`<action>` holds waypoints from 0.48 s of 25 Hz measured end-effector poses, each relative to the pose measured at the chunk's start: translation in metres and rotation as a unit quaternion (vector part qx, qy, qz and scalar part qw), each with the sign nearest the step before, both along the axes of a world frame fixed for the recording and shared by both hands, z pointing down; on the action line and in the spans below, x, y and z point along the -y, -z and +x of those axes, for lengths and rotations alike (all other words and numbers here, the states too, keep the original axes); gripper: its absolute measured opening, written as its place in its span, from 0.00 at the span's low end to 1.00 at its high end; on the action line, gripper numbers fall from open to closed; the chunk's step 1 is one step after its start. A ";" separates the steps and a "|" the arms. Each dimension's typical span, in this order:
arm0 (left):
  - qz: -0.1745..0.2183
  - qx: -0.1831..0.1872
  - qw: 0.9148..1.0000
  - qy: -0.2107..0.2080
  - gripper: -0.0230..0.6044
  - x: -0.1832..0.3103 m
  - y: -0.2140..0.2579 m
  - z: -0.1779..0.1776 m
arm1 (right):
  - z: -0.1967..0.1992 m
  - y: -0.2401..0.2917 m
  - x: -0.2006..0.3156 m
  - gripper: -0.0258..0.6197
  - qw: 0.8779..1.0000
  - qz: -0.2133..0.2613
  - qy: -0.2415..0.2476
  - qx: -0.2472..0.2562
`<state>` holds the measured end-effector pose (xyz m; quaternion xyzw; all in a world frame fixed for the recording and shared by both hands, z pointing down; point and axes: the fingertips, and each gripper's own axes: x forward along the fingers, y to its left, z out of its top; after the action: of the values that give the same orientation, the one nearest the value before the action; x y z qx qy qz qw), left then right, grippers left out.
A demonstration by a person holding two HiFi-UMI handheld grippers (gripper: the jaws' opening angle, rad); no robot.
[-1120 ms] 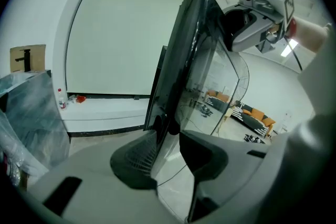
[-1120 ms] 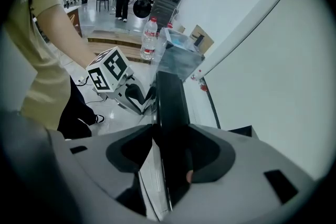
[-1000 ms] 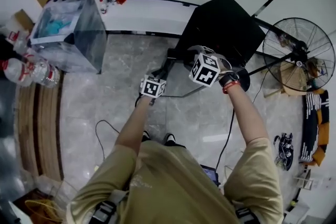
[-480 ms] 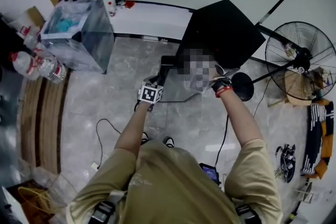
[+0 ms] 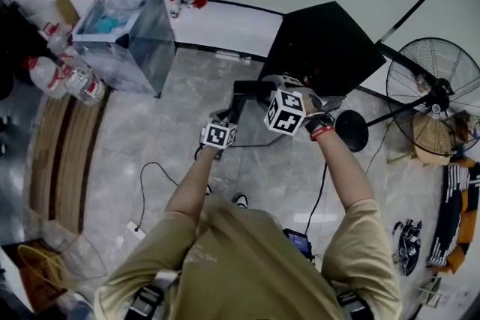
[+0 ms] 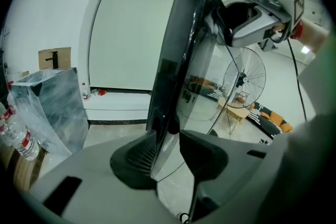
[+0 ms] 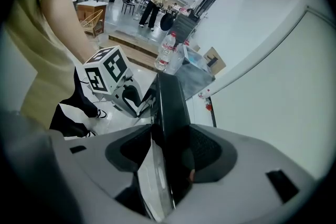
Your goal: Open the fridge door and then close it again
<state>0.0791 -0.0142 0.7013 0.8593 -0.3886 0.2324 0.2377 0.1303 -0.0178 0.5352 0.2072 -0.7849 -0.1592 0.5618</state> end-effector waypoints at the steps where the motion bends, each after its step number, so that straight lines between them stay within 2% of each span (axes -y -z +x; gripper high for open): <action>1: -0.003 0.005 1.000 0.004 0.27 -0.004 0.000 -0.001 | 0.000 0.000 -0.003 0.40 1.000 0.003 0.003 0.000; 4: -0.006 0.015 1.000 0.011 0.27 -0.015 -0.002 -0.003 | -0.001 -0.001 -0.011 0.41 1.000 0.011 0.011 -0.004; 12: -0.006 -0.001 0.999 0.042 0.27 -0.041 0.000 0.000 | -0.001 -0.002 -0.033 0.42 0.999 0.024 0.034 0.000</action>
<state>0.0792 0.0270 0.7011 0.8412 -0.4227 0.2233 0.2525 0.1297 0.0155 0.5372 0.1942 -0.7874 -0.1971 0.5509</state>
